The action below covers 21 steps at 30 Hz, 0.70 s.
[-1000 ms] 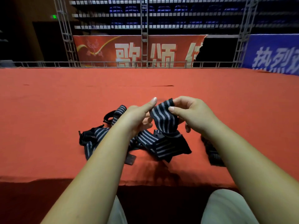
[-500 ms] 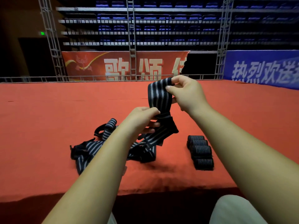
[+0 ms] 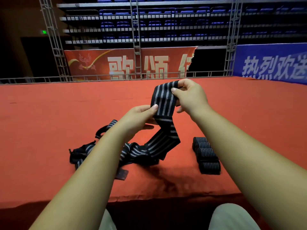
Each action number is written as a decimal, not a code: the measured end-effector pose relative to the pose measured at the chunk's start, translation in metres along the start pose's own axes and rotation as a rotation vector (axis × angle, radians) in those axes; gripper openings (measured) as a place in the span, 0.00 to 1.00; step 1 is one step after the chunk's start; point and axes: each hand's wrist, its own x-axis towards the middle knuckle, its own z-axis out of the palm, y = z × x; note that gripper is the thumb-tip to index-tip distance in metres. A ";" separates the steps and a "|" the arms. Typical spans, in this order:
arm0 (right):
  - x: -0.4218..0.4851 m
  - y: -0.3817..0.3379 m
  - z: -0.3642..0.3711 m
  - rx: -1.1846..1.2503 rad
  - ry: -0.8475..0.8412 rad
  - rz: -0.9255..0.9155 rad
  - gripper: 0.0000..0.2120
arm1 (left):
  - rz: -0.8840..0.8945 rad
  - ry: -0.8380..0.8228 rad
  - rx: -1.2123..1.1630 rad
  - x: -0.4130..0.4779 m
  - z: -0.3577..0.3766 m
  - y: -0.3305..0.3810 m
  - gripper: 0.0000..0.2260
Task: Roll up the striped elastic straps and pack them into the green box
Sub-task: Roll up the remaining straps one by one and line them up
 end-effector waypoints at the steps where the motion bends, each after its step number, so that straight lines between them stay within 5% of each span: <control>1: 0.000 0.004 0.001 0.003 -0.020 0.019 0.04 | -0.014 0.004 -0.004 0.001 0.001 -0.007 0.19; 10: -0.009 0.064 0.012 -0.092 -0.110 0.171 0.05 | -0.199 0.262 0.182 0.005 -0.007 -0.105 0.10; 14: -0.015 0.106 0.023 -0.278 -0.228 0.261 0.05 | -0.190 0.124 0.439 0.016 -0.011 -0.150 0.18; 21: -0.042 0.182 0.041 -0.674 -0.868 0.365 0.03 | -0.147 -0.230 0.740 0.034 0.001 -0.195 0.24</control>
